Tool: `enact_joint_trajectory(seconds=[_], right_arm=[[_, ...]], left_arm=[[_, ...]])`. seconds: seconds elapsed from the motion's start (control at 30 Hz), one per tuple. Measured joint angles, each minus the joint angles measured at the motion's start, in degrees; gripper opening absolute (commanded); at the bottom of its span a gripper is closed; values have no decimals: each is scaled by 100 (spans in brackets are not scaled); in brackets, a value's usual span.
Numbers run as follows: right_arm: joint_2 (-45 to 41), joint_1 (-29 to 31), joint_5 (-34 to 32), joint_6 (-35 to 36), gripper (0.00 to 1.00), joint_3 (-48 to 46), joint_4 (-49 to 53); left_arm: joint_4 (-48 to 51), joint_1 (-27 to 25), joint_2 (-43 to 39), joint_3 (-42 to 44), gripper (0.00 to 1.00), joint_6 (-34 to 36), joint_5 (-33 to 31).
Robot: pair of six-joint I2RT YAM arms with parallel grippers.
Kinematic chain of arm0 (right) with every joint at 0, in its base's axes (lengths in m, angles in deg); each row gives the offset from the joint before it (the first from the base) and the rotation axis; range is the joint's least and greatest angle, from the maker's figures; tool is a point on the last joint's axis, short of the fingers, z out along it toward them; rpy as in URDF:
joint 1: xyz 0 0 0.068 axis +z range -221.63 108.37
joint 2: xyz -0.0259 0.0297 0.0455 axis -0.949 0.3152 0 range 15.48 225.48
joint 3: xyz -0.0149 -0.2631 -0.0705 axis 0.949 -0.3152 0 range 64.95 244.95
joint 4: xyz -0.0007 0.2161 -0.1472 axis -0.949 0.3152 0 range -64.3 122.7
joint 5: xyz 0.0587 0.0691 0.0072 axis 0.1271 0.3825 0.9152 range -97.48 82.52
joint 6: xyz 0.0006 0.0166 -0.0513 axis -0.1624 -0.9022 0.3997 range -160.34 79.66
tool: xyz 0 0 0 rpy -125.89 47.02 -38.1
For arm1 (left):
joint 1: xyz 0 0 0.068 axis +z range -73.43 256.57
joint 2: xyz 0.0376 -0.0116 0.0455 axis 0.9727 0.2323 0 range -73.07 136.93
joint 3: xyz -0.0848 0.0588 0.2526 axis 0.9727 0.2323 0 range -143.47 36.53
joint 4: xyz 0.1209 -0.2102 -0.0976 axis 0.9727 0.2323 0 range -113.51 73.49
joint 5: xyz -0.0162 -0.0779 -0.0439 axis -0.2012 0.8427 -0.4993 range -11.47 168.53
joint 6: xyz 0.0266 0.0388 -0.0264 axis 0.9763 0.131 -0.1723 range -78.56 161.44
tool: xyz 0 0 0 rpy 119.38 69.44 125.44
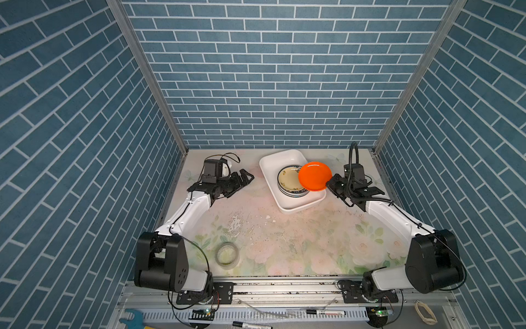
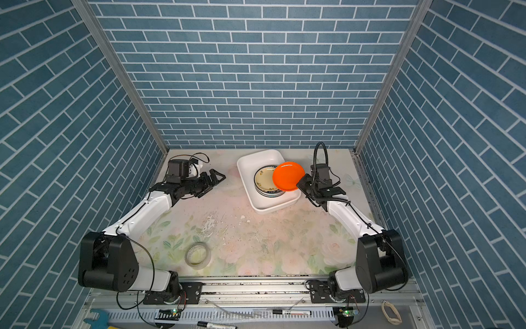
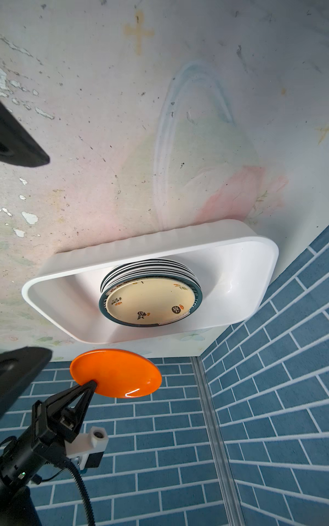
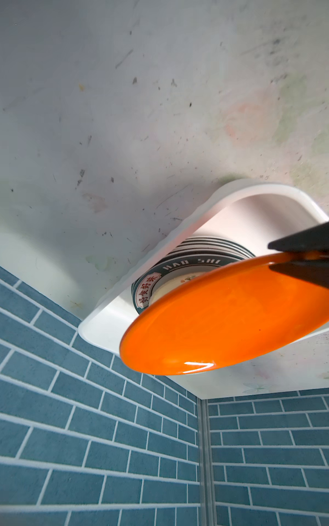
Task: Place the plates into the plastic bin on the countertop
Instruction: 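Lower the orange plate onto the bin stack and open the right gripper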
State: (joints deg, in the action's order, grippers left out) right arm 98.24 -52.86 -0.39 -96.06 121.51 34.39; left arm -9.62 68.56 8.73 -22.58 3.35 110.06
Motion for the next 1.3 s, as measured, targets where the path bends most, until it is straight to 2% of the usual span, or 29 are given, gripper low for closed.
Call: enact_joint_trajectory(seconds=[0.53, 0.87, 1.3], right_arm=[[1714, 501, 168, -87, 3, 1213, -396], [2140, 535, 273, -103, 4, 1327, -474], [2365, 605, 328, -103, 5, 1497, -442]], left_arm=[[-15, 87, -142, 7, 100, -15, 11], [-92, 363, -146, 92, 100, -96, 24], [-144, 468, -146, 101, 100, -168, 72]])
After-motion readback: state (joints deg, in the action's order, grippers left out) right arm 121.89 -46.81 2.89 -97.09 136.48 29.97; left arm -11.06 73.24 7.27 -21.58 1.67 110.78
